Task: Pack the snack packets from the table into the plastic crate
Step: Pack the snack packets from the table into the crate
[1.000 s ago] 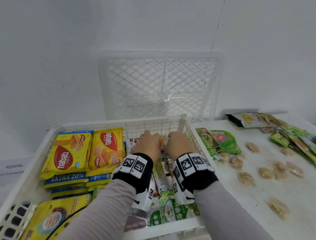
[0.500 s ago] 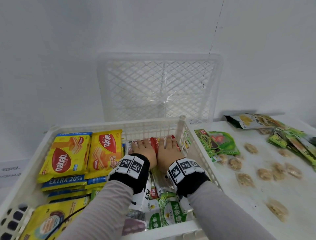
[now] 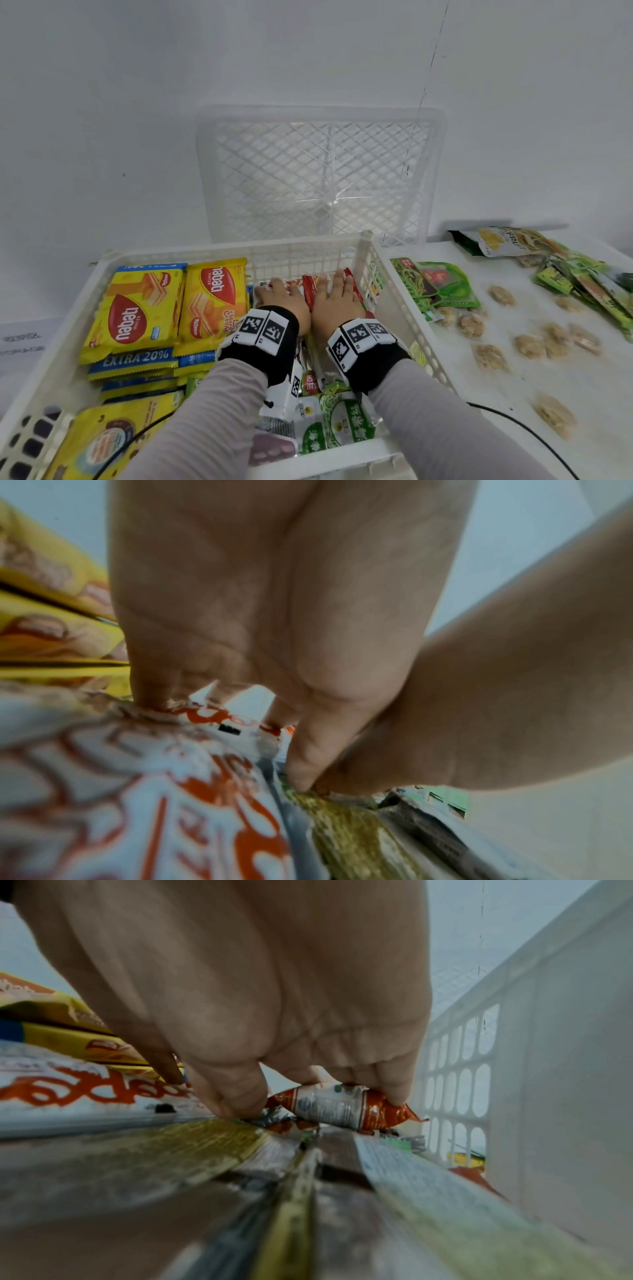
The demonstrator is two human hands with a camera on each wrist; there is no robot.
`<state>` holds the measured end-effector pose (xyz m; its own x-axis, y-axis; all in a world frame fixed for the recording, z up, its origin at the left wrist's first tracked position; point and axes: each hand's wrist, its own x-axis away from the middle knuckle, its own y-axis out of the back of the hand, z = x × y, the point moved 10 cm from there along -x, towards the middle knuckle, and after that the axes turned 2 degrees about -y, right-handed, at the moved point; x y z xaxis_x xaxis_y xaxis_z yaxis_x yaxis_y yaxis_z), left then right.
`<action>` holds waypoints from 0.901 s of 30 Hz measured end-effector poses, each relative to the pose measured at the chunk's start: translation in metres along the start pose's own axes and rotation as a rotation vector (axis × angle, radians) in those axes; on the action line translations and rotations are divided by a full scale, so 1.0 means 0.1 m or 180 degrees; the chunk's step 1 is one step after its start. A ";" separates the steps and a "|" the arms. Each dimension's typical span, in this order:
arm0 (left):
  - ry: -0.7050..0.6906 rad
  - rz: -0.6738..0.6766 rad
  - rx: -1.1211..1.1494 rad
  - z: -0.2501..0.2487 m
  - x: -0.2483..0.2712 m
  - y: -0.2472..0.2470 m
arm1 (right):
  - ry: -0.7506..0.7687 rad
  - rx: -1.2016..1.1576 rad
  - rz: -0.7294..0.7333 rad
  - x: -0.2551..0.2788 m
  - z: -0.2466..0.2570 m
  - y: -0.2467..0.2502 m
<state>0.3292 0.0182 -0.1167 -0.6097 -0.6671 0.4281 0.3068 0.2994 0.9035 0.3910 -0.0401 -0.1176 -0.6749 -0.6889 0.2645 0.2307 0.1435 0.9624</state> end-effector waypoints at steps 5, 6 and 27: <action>0.0020 0.0041 0.0183 0.00 -0.01 -0.03 | -0.0011 -0.0021 0.0017 0.00 0.00 0.00; 0.0013 0.0043 0.0210 0.00 0.00 -0.03 | -0.0012 -0.0026 0.0023 0.00 0.00 0.00; -0.0862 -0.1252 0.0681 -0.29 0.45 1.40 | 0.0429 -0.0293 -0.0347 0.47 -0.25 1.24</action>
<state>0.3659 0.0102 0.0286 -0.8245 -0.5654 0.0202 -0.1225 0.2133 0.9693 0.4055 -0.0724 0.0130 -0.6009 -0.7865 0.1424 0.2287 0.0015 0.9735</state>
